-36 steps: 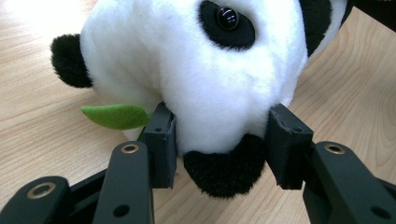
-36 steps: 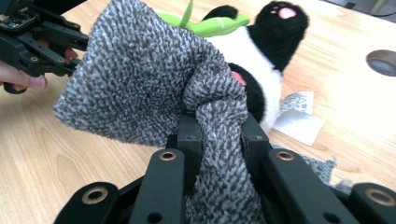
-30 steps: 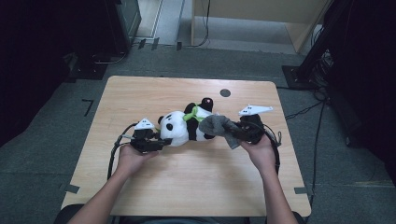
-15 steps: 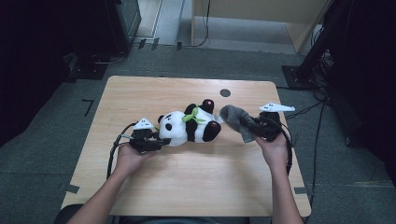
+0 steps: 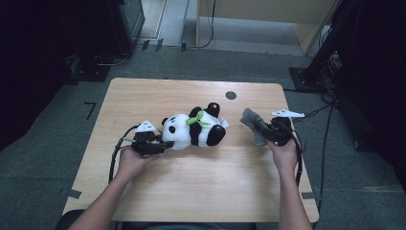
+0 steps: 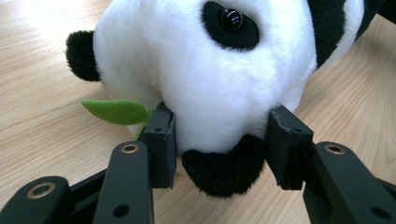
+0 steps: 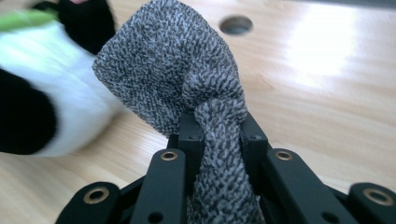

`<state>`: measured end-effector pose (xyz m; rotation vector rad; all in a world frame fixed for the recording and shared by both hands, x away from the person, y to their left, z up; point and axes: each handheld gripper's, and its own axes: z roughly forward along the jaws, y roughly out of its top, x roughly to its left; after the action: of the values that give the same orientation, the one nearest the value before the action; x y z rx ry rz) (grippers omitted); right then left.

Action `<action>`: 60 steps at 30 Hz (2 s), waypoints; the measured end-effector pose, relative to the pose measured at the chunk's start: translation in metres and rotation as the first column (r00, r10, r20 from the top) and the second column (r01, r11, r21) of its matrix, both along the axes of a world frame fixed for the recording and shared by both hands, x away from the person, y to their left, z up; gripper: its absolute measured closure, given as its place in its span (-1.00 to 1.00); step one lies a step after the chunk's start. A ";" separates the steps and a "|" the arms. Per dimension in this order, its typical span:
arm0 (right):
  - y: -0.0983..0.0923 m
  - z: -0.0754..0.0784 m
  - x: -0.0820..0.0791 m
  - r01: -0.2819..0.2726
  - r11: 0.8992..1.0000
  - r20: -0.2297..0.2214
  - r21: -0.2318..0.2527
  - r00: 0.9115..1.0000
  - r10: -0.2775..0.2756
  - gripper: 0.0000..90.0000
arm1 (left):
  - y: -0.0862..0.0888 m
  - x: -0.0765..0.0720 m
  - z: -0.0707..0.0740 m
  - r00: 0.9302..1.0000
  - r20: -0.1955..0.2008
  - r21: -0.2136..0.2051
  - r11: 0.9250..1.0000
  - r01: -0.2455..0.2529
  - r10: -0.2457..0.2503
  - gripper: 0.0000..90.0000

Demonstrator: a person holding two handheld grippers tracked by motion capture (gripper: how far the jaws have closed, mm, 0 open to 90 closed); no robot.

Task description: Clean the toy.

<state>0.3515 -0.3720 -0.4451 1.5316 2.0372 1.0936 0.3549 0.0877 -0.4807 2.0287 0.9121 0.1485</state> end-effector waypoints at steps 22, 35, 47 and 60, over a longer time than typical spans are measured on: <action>-0.012 -0.058 0.025 0.049 0.999 -0.105 -0.015 0.993 -0.051 0.55 | 0.001 0.001 -0.001 1.000 -0.011 -0.016 1.000 -0.002 0.002 0.11; -0.014 -0.043 0.021 0.067 0.997 -0.114 0.032 0.992 -0.063 -0.06 | 0.000 0.001 -0.001 1.000 -0.016 -0.017 1.000 -0.007 0.007 0.06; -0.009 -0.024 0.011 0.011 0.997 -0.061 0.073 0.998 -0.007 -0.14 | 0.001 0.001 -0.002 1.000 -0.017 -0.013 1.000 -0.006 0.006 -0.06; 0.012 -0.012 0.005 -0.111 0.989 -0.004 0.095 0.994 0.112 -0.24 | 0.001 0.003 -0.002 0.999 -0.034 -0.030 1.000 -0.006 0.005 -0.24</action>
<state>0.3565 -0.3596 -0.4573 1.4843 2.1276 1.2437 0.3574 0.0890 -0.4827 2.0062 0.9358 0.1029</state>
